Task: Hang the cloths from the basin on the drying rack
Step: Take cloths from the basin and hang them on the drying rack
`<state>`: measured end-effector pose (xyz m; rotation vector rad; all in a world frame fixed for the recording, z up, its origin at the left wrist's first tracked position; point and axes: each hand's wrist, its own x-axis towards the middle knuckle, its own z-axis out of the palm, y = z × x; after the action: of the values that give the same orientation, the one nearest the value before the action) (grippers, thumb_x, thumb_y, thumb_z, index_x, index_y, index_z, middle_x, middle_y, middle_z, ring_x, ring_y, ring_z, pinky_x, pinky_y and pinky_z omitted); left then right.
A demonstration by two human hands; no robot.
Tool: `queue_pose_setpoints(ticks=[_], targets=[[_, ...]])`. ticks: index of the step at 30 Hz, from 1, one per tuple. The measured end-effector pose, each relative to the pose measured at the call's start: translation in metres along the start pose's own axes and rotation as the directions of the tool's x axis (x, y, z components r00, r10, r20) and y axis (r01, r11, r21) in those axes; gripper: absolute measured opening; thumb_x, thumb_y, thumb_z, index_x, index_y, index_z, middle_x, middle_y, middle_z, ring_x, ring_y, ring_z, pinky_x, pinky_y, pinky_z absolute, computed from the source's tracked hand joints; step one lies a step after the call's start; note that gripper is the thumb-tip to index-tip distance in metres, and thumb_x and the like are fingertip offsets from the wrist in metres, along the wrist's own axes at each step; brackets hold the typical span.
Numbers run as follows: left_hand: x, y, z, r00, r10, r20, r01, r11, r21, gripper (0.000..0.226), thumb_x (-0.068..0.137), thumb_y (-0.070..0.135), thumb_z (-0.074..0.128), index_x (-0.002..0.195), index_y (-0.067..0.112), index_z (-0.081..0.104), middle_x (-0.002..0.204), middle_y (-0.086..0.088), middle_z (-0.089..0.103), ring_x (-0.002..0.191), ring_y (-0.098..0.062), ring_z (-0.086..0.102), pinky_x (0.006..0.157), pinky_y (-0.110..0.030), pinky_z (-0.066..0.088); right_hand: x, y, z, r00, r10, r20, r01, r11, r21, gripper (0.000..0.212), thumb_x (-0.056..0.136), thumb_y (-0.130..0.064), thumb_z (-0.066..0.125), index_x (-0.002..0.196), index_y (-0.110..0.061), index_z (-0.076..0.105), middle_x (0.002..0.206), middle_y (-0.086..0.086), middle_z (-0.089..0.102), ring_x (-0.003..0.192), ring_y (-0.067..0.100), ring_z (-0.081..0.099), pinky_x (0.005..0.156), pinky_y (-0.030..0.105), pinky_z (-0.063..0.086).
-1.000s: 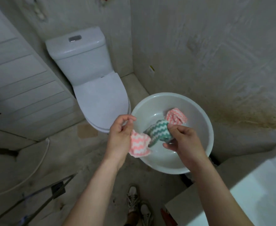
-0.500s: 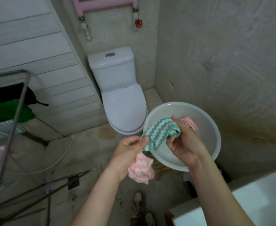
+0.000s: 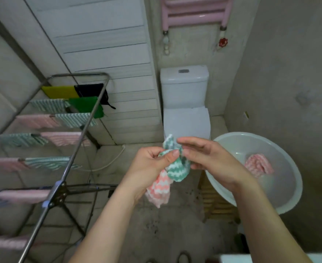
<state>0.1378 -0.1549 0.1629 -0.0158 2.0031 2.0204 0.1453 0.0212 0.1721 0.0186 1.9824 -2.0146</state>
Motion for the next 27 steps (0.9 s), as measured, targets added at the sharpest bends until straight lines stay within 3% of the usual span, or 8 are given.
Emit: queue_pose_setpoints(ticks=[3,6,8,11,14,20,24,27], targets=[[-0.025,0.007,-0.02,0.991,0.041,-0.124,-0.048,0.997,-0.053,0.082,0.061,0.058,0.079,0.087,-0.017,0.058,0.081,-0.019,0.055,0.075,-0.028,0.044,0.066,-0.04,0.032,0.001,-0.006,0.038,0.985,-0.066,0.16,0.05,0.993,0.105,0.031,0.086,-0.015,0.064,0.116,-0.019,0.066,0.112,-0.002,0.07,0.1,0.006,0.063,0.075,0.021,0.053],[-0.045,0.006,-0.036,0.969,0.059,-0.238,-0.086,0.991,-0.104,0.089,0.062,0.06,0.077,0.083,-0.023,0.053,0.076,-0.025,0.056,0.071,-0.03,0.043,0.062,-0.038,0.034,-0.001,-0.007,0.066,0.964,-0.079,0.256,0.027,0.979,0.202,0.029,0.076,-0.014,0.069,0.106,-0.012,0.07,0.094,-0.003,0.073,0.088,0.007,0.066,0.074,0.023,0.056],[-0.062,0.007,-0.047,0.955,0.053,-0.291,-0.091,0.989,-0.117,0.073,0.069,0.056,0.074,0.08,-0.015,0.062,0.079,-0.036,0.062,0.072,-0.03,0.05,0.065,-0.04,0.038,0.0,-0.005,0.09,0.968,-0.123,0.218,0.092,0.985,0.146,0.014,0.077,-0.006,0.072,0.089,-0.012,0.071,0.076,-0.004,0.07,0.072,0.006,0.064,0.065,0.02,0.055],[-0.087,0.005,-0.064,0.941,0.039,-0.337,-0.09,0.986,-0.137,0.058,0.075,0.049,0.069,0.075,-0.009,0.065,0.07,-0.023,0.064,0.063,-0.022,0.053,0.057,-0.03,0.041,-0.001,0.0,0.122,0.978,-0.171,0.121,0.151,0.975,0.162,0.015,0.078,-0.001,0.071,0.071,-0.014,0.071,0.066,0.001,0.068,0.061,0.01,0.059,0.059,0.019,0.052],[-0.119,0.0,-0.087,0.917,0.044,-0.396,-0.102,0.987,-0.126,0.077,0.067,0.055,0.077,0.078,-0.017,0.052,0.073,-0.016,0.053,0.066,-0.024,0.042,0.062,-0.035,0.034,-0.009,0.004,0.149,0.991,-0.094,0.1,0.054,0.937,0.345,0.015,0.086,0.0,0.062,0.076,-0.011,0.065,0.072,0.004,0.067,0.065,0.011,0.061,0.061,0.022,0.053],[-0.19,-0.014,-0.133,0.853,0.072,-0.518,-0.059,0.997,0.042,0.039,0.078,0.016,0.075,0.054,0.011,0.044,0.045,0.002,0.032,0.037,-0.007,0.028,0.039,-0.015,0.029,-0.029,0.005,0.208,0.992,-0.003,0.125,-0.05,0.907,0.417,0.02,0.096,-0.003,0.047,0.083,-0.015,0.055,0.095,0.012,0.066,0.07,0.015,0.058,0.05,0.019,0.047],[-0.224,-0.019,-0.154,0.801,0.09,-0.591,-0.089,0.996,0.032,0.021,0.072,0.004,0.078,0.07,0.012,0.059,0.064,-0.003,0.055,0.056,-0.008,0.049,0.056,-0.017,0.042,-0.042,-0.001,0.24,0.987,-0.016,0.162,-0.043,0.935,0.352,0.018,0.097,-0.003,0.047,0.083,-0.013,0.053,0.107,0.016,0.07,0.076,0.017,0.063,0.055,0.022,0.054],[-0.252,-0.019,-0.163,0.752,0.185,-0.632,-0.04,0.971,0.237,0.022,0.069,0.022,0.082,0.087,0.018,0.07,0.085,0.001,0.068,0.074,-0.005,0.058,0.068,-0.007,0.041,-0.055,-0.007,0.268,0.958,-0.016,0.288,-0.096,0.924,0.369,0.016,0.094,-0.002,0.051,0.08,-0.009,0.055,0.092,0.014,0.068,0.072,0.013,0.065,0.065,0.023,0.058]])
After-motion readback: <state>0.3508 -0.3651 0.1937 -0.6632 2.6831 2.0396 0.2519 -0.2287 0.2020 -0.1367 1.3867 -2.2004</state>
